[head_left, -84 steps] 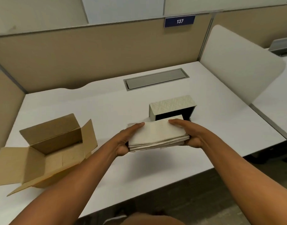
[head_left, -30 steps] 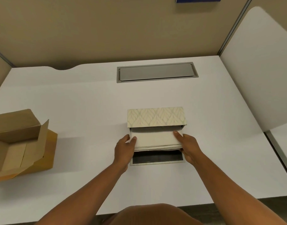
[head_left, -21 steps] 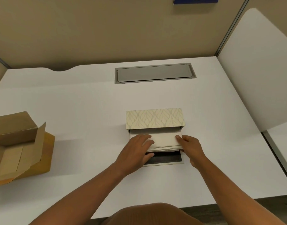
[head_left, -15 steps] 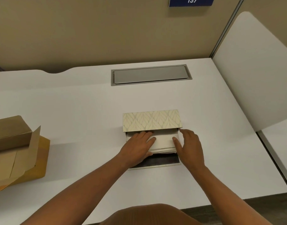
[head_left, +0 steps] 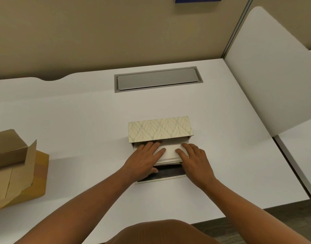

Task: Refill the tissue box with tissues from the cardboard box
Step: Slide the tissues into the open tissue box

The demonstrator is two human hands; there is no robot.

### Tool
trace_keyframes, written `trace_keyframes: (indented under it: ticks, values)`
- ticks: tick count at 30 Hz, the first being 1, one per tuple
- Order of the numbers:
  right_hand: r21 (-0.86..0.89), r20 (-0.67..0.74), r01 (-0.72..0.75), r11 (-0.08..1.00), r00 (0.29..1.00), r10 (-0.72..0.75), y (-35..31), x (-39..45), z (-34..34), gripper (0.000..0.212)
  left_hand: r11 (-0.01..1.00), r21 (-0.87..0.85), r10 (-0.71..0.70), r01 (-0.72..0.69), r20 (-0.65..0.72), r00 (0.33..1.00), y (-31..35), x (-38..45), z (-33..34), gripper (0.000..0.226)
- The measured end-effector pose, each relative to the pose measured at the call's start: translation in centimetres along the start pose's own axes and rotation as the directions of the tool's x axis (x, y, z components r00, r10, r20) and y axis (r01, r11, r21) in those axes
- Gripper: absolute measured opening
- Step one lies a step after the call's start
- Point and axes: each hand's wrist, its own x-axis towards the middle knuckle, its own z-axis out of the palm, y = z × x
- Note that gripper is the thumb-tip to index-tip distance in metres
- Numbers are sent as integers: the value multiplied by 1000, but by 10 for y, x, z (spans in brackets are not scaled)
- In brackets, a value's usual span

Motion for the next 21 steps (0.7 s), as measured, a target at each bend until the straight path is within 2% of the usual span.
trace_keyframes:
  ticks: [8,13,18,21]
  values:
    - [-7,16,1,1000,1000,-1,2,11,7,71,995,25,-99,98,11,995,-5,-10,10,102]
    - [-42,1,60,997,998,-60,11,9,14,69,993,56,-104,104,-13,995,-3,-11,12,97]
    - [-42,-18,88,995,996,-89,11,10,19,77,994,69,-84,87,-52,995,-3,-11,17,88]
    - [-26,-61,91,995,994,-93,11,9,16,67,994,71,-75,79,-64,995,-5,-11,16,85]
